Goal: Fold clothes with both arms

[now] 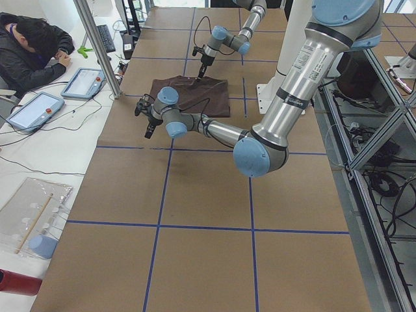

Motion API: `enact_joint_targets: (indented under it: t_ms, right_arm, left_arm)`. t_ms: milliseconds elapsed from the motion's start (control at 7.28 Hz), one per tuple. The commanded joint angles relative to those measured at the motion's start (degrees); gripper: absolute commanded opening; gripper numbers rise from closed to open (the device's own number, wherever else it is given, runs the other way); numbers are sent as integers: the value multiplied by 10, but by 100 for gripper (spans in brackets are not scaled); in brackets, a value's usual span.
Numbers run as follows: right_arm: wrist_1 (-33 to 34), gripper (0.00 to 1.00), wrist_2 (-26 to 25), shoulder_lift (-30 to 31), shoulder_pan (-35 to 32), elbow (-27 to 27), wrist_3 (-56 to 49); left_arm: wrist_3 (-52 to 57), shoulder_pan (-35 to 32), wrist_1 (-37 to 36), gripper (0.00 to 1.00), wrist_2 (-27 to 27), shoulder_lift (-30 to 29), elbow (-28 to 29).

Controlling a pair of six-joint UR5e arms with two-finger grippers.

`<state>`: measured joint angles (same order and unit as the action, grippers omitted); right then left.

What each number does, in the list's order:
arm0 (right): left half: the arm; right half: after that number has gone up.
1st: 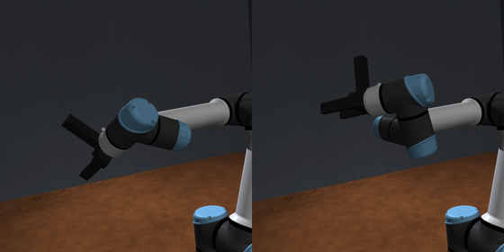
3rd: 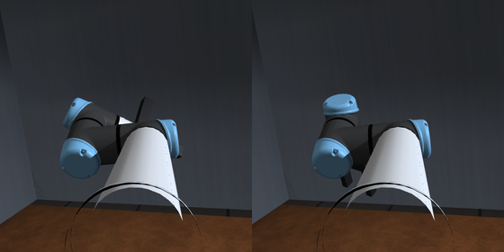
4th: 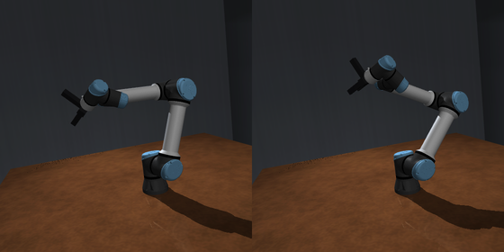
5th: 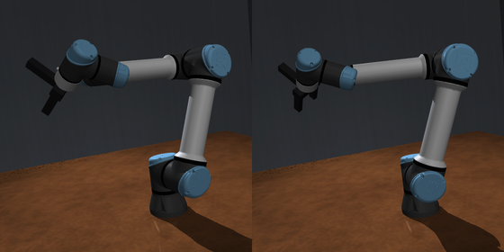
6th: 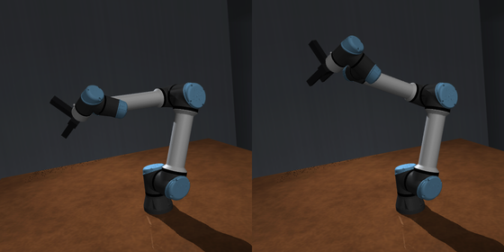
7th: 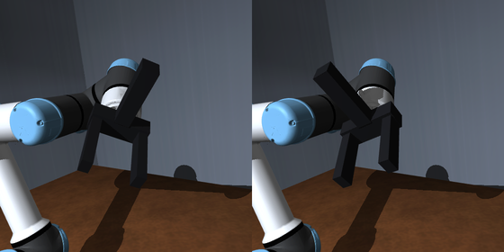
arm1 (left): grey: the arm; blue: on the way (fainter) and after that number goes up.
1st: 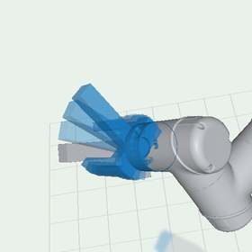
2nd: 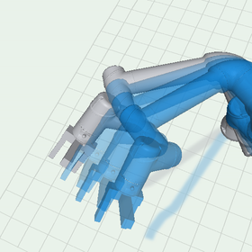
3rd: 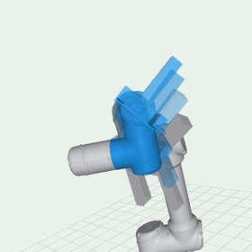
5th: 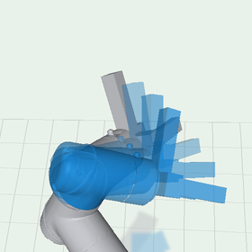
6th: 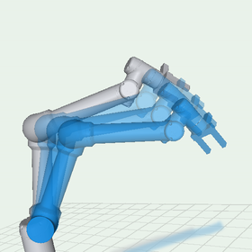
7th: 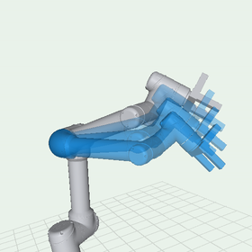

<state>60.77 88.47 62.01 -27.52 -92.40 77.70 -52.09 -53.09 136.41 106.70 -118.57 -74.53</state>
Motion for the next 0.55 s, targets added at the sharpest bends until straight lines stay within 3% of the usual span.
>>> enact_joint_targets:
  t_ms: [0, 412]
  right_arm:
    - [1, 35, -5, 0, 0, 8, -6]
    - [6, 51, -5, 1, -10, 3, -19]
  left_arm:
    - [0, 0, 0, 100, 0, 0, 0]
    - [0, 0, 0, 100, -1, 0, 1]
